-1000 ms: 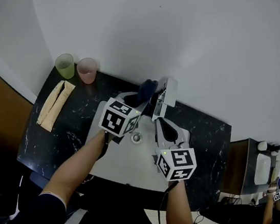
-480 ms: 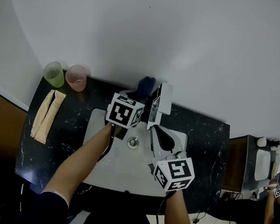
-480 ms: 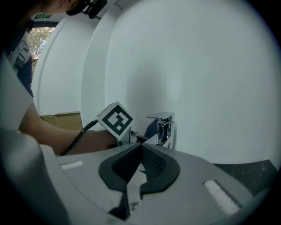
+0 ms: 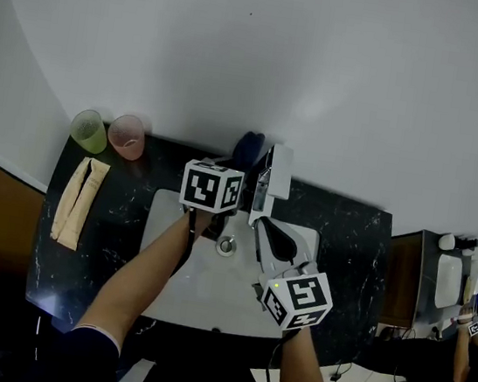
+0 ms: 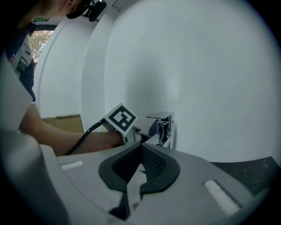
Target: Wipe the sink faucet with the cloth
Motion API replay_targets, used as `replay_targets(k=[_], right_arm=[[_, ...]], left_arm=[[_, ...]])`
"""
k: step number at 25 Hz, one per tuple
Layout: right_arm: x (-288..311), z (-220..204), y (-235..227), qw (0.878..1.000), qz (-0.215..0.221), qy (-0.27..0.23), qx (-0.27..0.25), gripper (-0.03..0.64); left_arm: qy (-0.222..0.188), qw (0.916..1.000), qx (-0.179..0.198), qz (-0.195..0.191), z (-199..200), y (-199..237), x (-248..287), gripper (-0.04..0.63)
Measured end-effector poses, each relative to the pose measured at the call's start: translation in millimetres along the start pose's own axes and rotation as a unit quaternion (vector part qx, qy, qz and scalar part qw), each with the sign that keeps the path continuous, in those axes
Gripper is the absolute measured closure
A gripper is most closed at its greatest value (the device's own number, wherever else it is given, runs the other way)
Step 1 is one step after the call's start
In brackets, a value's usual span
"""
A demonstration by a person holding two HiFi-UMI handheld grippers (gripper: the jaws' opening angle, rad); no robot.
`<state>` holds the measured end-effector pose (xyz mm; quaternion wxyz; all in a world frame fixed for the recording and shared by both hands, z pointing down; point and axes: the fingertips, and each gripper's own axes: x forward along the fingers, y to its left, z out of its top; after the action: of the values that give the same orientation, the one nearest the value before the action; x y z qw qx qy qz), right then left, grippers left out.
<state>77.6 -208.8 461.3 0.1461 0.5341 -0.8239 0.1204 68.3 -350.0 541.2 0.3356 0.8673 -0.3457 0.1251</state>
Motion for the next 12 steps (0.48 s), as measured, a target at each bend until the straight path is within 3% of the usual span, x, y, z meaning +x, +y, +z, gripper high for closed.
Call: replay_targets(k=[5,12], right_arm=[[-0.2,0.2,-1.1,1.0,0.003,-0.003,0.004,0.611],[0.6,-0.2,-1.3,1.0,0.001,-0.003,0.005,0.611]], left_arm=[[-0.014,0.9991,-0.032,-0.023,4.5,-3.8,-1.6,0.505],[-0.038,0.9984,-0.029,-0.031,21.4,-12.7,-14.4,0.505]])
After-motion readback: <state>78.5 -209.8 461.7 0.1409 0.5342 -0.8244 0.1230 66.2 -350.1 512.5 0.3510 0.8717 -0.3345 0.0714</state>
